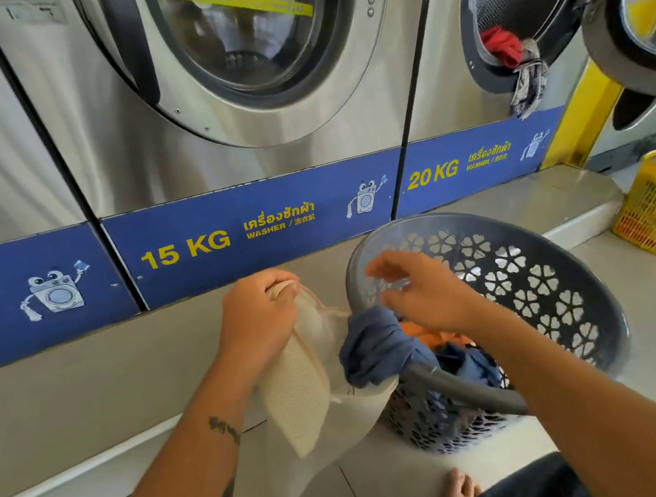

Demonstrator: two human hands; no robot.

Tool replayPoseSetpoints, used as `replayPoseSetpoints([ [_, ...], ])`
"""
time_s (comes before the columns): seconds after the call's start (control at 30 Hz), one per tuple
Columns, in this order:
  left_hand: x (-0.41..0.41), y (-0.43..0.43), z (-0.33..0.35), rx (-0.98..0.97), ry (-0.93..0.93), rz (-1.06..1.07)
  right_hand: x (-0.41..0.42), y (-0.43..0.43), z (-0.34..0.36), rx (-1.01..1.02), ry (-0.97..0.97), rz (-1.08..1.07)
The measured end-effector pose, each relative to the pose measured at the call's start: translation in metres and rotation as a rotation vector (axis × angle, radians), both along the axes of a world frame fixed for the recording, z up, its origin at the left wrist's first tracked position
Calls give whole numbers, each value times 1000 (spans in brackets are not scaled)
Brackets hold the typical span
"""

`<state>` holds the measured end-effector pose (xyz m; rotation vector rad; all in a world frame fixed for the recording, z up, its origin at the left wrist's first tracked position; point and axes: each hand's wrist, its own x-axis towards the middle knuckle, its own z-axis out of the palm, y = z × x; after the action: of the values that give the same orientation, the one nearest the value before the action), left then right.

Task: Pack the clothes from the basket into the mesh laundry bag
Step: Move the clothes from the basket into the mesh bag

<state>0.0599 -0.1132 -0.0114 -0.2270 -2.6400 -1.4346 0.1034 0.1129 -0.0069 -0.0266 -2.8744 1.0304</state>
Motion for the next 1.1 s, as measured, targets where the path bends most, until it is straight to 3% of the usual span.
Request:
replayPoseSetpoints([
  [0.07, -1, 1, -1, -6, 1, -12, 1, 19, -7, -11, -140, -72],
  [0.17, -2, 5, -1, -30, 12, -41, 6, 34, -41, -209, -709, -139],
  [0.23, -1, 8, 0, -42, 24, -52, 9, 41, -69, -313, -875, -202],
  [0.43, 0, 13, 3, -42, 24, -59, 7, 30, -58, -178, -628, -120],
  [0.67, -5, 8, 10, 24, -20, -14, 18, -27, 5, 113, 72, 41],
  [0.8, -5, 5, 9, 16, -16, 4, 26, -48, -6, 129, -161, 300],
  [0.9, -3, 3, 6, -2, -25, -12, 12, -19, -7, 11, -36, 90],
  [0.97, -2, 2, 5, -8, -34, -22, 4, 11, -16, 33, -70, -32],
  [1.03, -1, 2, 5, -16, -42, -31, 5, 34, -33, -75, -370, -56],
  [1.1, 0, 2, 5, -30, -39, -46, 11, 39, -51, -370, -708, -115],
])
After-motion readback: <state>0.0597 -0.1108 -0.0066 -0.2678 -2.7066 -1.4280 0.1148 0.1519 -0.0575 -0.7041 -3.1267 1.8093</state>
